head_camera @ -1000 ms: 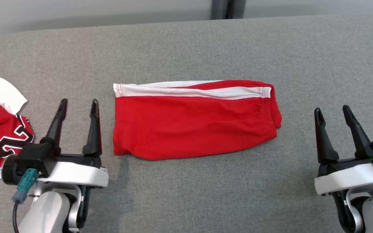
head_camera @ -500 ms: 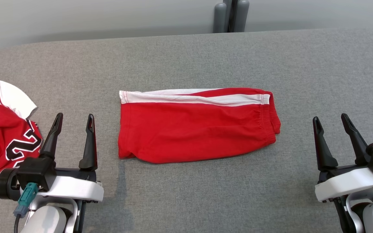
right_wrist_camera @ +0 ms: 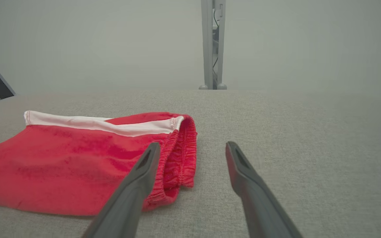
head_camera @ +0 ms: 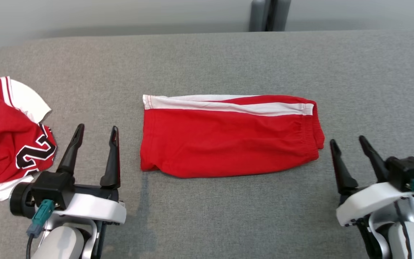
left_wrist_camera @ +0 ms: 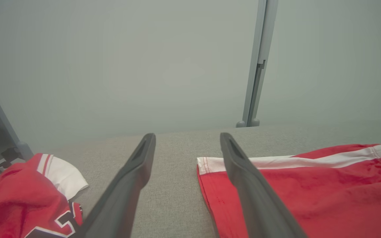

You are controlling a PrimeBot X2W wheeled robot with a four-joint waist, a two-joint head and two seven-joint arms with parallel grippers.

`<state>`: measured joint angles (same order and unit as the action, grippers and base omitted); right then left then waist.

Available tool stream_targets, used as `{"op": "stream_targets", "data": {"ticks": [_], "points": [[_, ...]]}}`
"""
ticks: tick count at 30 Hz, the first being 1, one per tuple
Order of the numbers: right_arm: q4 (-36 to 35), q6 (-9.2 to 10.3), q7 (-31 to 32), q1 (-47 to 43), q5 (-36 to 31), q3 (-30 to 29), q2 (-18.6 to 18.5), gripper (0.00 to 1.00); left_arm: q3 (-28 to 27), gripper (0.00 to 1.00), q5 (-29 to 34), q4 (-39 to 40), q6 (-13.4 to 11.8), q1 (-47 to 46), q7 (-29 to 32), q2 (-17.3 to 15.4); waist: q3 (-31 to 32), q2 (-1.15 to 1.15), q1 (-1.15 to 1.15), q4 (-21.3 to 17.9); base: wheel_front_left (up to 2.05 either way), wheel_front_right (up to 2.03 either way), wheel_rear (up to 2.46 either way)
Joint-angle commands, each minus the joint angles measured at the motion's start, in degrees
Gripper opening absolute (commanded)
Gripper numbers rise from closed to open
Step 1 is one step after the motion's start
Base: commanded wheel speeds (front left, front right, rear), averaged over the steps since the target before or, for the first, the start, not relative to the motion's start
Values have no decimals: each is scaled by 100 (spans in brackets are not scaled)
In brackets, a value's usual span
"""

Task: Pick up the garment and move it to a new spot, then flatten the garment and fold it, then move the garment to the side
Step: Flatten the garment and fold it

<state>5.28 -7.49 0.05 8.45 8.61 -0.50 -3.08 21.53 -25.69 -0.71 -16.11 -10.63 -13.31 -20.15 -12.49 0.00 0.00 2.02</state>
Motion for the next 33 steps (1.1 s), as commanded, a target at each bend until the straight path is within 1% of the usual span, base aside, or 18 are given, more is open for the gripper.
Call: {"op": "stream_targets", "data": {"ticks": [1,5,6,11,12,14,19,20,21,22,23,27,33], "points": [[175,0,47,159,58,106,-15,100,42,100,8,-20,46,-118,1,24,-116,0,0,91,0,0,0],[669,1,33,464,173,378,-13,100,138,100,40,-106,131,-273,-14,87,-293,0,0,188,0,0,0],[961,1,-16,625,208,416,-12,100,192,100,45,-157,164,-352,-23,132,-374,0,0,230,0,0,0],[1682,1,-157,985,215,293,-2,100,269,100,77,-271,251,-529,-57,209,-550,0,0,287,0,0,0],[1682,1,-157,985,215,293,-2,100,269,100,77,-271,251,-529,-57,209,-550,0,0,287,0,0,0],[1918,1,-223,1086,256,271,3,100,293,100,92,-313,266,-574,-76,235,-590,0,0,292,0,0,0],[2466,1,-298,1283,630,427,5,100,344,100,98,-417,321,-669,-96,296,-663,0,0,284,0,0,0],[2556,1,-319,1318,713,483,8,50,348,100,102,-437,328,-676,-104,307,-673,0,0,280,0,0,0],[2630,1,-326,1352,786,528,11,36,351,100,108,-453,333,-681,-111,316,-681,0,0,274,0,0,0],[2688,1,-370,1384,865,581,11,20,351,100,112,-470,337,-693,-118,324,-689,0,0,267,0,0,0],[2728,1,-414,1416,942,618,13,0,348,100,113,-480,343,-706,-123,328,-696,0,0,258,0,0,0],[2818,8,-577,1497,1150,608,-8,0,319,100,116,-507,331,-720,-133,318,-707,0,0,196,0,0,0],[2719,9,-716,1337,1283,301,-199,0,304,100,110,-512,320,-695,-148,286,-701,0,0,54,0,0,0]]}}
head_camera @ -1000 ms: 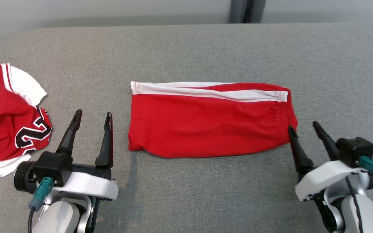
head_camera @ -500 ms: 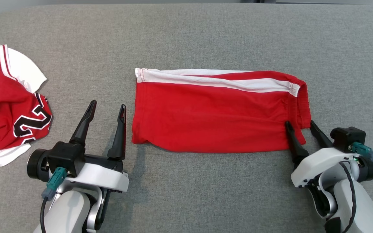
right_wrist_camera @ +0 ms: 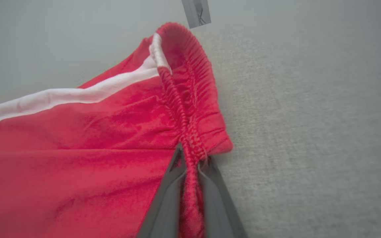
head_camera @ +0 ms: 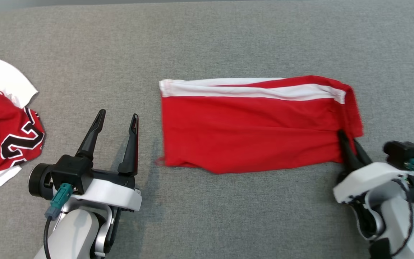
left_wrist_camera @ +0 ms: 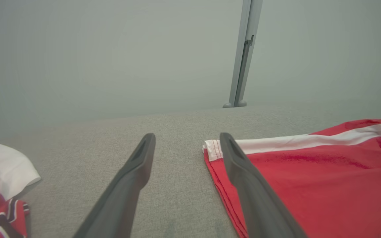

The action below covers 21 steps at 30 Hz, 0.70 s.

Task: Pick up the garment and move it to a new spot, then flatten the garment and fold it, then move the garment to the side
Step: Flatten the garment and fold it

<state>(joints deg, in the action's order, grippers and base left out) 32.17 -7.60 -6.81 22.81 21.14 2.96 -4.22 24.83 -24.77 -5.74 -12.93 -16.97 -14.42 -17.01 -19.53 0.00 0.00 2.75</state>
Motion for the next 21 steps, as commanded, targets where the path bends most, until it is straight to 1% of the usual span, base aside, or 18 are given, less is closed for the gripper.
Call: {"op": "stream_targets", "data": {"ticks": [1,6,10,15,19,21], "points": [[-4,19,-27,-147,47,-125,-122,0,-30,100,13,-12,-4,-57,-37,-34,10,0,0,-43,0,0,0],[-208,18,-14,-371,37,-599,-263,0,-34,100,-19,16,-15,-48,-34,-59,29,0,0,-156,0,0,0],[-503,13,95,-324,2,-644,-205,0,-28,100,-19,36,-26,-58,-3,-102,36,0,0,-246,0,0,0],[-1196,12,292,-98,-30,-138,-51,0,-8,100,-14,42,-50,-76,48,-133,71,0,0,-298,0,0,0],[-1797,12,531,80,-28,512,43,0,55,100,-5,39,-24,-113,64,-117,101,0,0,-229,0,0,0],[-1987,11,653,155,5,820,71,0,83,100,-8,32,-9,-126,75,-96,104,0,0,-158,0,0,0]]}}
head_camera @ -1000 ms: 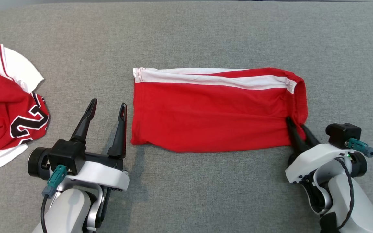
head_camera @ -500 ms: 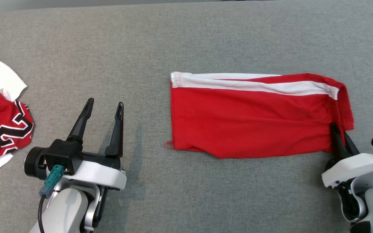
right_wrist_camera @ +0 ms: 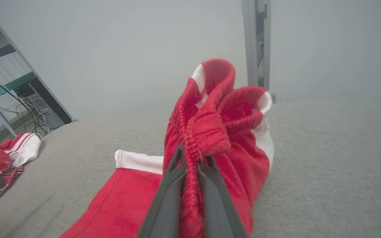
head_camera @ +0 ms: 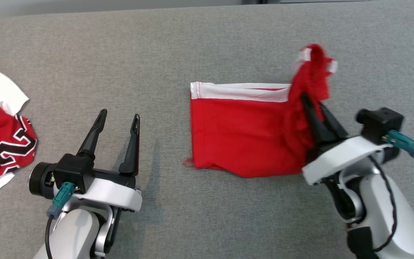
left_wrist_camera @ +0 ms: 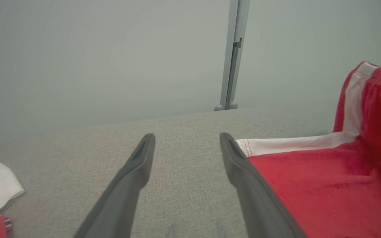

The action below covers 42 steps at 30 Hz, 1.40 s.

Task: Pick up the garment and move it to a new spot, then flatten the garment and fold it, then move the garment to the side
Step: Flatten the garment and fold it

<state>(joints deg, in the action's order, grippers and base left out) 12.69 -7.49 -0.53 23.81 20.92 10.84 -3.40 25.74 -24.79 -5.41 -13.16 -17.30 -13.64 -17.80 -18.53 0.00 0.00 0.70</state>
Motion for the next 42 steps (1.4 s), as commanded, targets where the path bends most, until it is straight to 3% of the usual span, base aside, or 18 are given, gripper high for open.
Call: {"op": "stream_targets", "data": {"ticks": [1,7,15,16,17,18,19,27,32,38,41,42], "points": [[-101,0,70,87,61,192,2,0,6,100,-13,-9,17,-96,-5,0,7,0,0,89,0,0,0],[21,0,257,286,186,928,34,0,65,100,-43,-47,40,-108,-27,79,-44,0,0,319,0,0,0],[969,0,118,674,567,1836,31,0,137,100,-45,-159,101,-176,-59,169,-183,0,0,594,0,0,0],[1085,1,66,724,600,1874,32,7,136,100,-43,-166,95,-183,-67,181,-194,0,0,610,0,0,0],[1184,0,4,770,622,1914,32,47,136,100,-39,-174,93,-187,-76,187,-204,0,0,619,0,0,0],[1272,0,-47,807,655,1957,32,95,126,100,-42,-181,95,-190,-84,188,-213,0,0,623,0,0,0],[1345,1,-102,844,659,2001,31,100,118,100,-45,-186,97,-192,-88,189,-221,0,0,621,0,0,0],[1232,1,-455,935,835,2530,34,100,81,100,-36,-197,73,-202,-114,190,-220,0,0,471,0,0,0],[867,1,-642,720,812,2464,31,100,47,100,-60,-216,38,-165,-116,158,-124,0,0,329,0,0,0],[306,1,-794,231,381,1453,20,100,-50,100,-118,-183,-47,-30,-84,62,85,0,0,150,0,0,0],[-45,1,-734,-78,94,771,3,100,-125,100,-166,-139,-117,61,-69,5,205,0,0,65,0,0,0],[-281,0,-676,-299,-87,294,-5,100,-195,100,-214,-84,-159,136,-69,-20,294,0,0,24,0,0,0]]}}
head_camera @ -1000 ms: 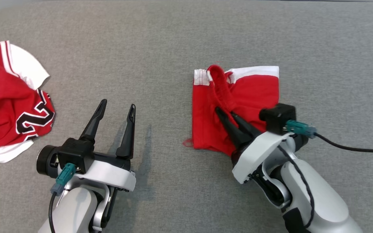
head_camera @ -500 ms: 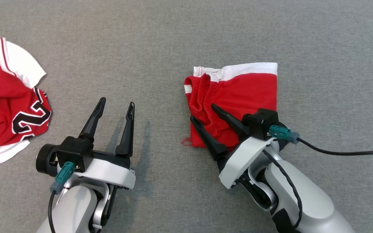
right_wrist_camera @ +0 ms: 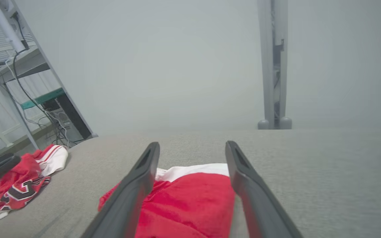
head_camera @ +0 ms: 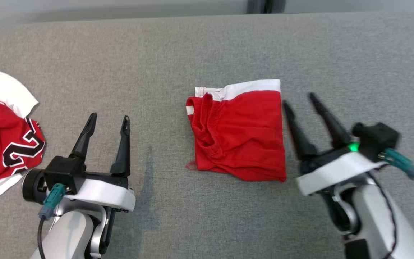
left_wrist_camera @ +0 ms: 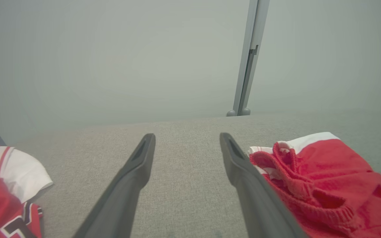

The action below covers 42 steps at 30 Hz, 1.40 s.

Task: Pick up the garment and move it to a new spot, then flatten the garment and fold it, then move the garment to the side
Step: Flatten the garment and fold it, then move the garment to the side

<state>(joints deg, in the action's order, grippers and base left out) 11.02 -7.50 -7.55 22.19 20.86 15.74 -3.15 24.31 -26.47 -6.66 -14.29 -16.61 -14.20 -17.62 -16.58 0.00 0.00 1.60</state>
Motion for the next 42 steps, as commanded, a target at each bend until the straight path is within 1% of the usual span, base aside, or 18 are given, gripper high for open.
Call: {"op": "stream_targets", "data": {"ticks": [1,3,4,8,12,18,26,34,42], "points": [[-230,1,57,-231,-166,-405,-28,100,-72,100,-65,68,-52,104,-12,-50,146,0,0,-84,0,0,0],[-447,2,135,-446,-340,-802,-22,100,-125,100,-95,115,-98,175,-3,-98,237,0,0,-113,0,0,0],[-447,2,135,-446,-340,-802,-22,100,-125,100,-95,115,-98,175,-3,-98,237,0,0,-113,0,0,0],[-827,2,355,-807,-609,-1351,-13,100,-191,100,-139,230,-156,333,25,-168,444,0,0,-137,0,0,0],[-1101,2,578,-1129,-790,-1630,-11,100,-216,100,-136,350,-244,506,74,-259,655,0,0,-122,0,0,0],[-1323,2,796,-1516,-930,-1795,-9,100,-223,100,-172,477,-318,761,153,-371,985,0,0,-64,0,0,0],[-1444,2,967,-1965,-1002,-1844,-4,100,-161,100,-195,560,-410,1071,292,-450,1367,0,0,-19,0,0,0],[-1525,2,1070,-2180,-1039,-1872,2,100,-96,100,-187,614,-454,1176,393,-502,1548,0,0,1,0,0,0],[-1522,2,1111,-2222,-1043,-1862,8,100,-69,100,-206,577,-432,1167,436,-554,1608,0,0,23,0,0,0]]}}
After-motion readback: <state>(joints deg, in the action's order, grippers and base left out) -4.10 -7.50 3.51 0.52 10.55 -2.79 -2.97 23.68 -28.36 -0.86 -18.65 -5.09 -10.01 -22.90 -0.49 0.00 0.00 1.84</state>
